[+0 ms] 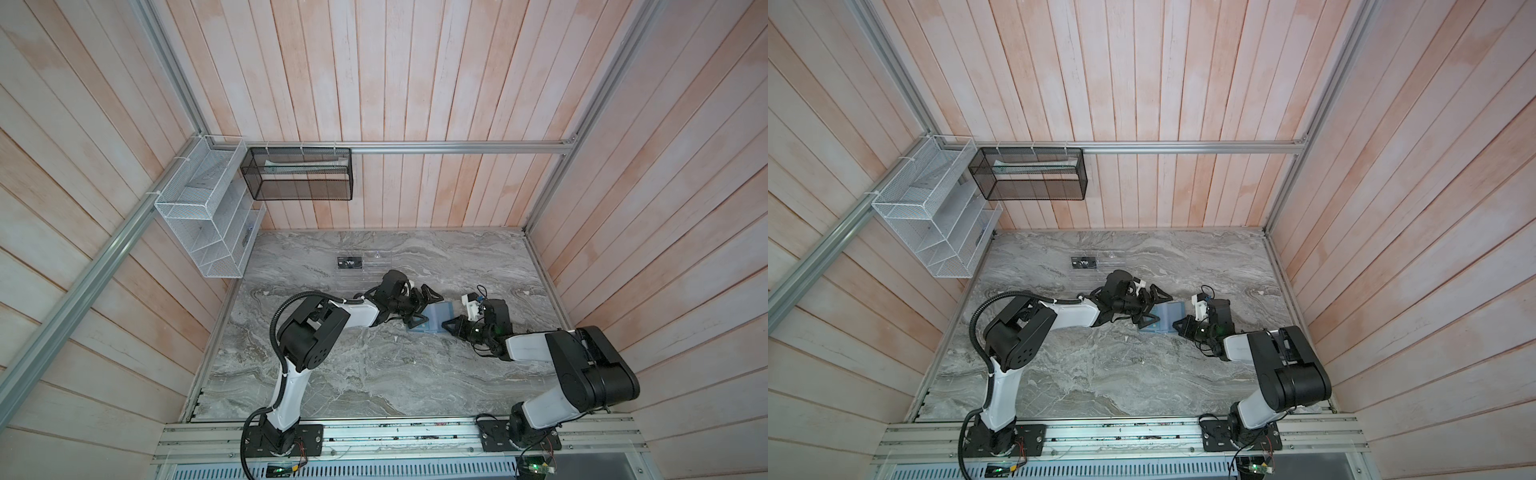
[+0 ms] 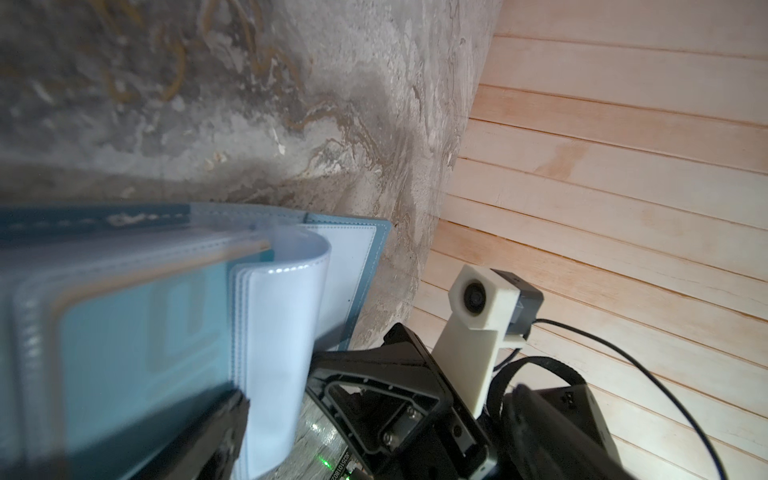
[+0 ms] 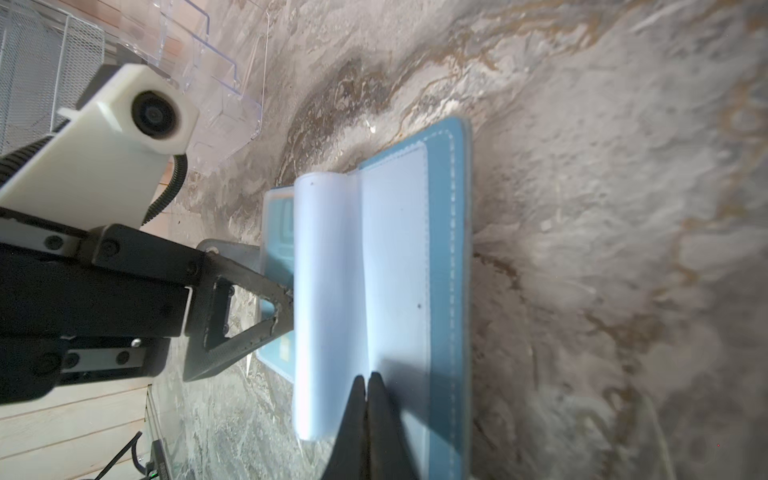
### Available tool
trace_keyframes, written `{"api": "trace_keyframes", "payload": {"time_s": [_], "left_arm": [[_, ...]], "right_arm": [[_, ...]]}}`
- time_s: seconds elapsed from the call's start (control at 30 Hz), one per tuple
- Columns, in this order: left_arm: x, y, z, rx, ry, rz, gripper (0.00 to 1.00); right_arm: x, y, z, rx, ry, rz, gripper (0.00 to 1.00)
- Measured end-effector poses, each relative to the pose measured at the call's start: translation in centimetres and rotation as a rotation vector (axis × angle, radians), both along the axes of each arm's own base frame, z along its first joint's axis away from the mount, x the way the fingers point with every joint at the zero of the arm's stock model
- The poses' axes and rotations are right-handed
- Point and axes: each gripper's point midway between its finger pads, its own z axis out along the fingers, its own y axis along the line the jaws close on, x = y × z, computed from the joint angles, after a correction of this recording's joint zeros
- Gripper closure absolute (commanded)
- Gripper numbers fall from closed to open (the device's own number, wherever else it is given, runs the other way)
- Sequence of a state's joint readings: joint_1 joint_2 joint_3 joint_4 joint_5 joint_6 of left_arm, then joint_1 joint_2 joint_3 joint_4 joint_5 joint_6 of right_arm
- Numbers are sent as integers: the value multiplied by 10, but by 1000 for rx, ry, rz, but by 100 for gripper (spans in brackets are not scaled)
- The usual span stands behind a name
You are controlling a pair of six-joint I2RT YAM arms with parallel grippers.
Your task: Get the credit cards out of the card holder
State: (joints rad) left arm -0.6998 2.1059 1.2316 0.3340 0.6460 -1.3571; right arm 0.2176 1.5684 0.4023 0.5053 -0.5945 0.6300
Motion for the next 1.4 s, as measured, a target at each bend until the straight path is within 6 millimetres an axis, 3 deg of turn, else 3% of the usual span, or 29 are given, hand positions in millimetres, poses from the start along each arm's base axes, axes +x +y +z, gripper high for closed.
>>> {"api": "trace_keyframes", "payload": {"time_s": [0.43, 0.7, 1.0, 1.17, 1.4], "left_arm": [[9, -15, 28, -58, -40, 0, 0], [8, -21, 13, -48, -13, -4, 0], [14, -37, 21, -69, -32, -18, 0], [14, -48, 29, -88, -44, -29, 0], [16, -49, 20, -80, -28, -28, 0]], "right_arm": [[5, 10, 3, 38, -11, 12, 100], [6, 8, 5, 41, -10, 1, 100], [9, -17, 42, 16, -117, -56, 100], [4, -23, 35, -2, -89, -66, 100], [-10, -25, 24, -8, -54, -64, 100]]}}
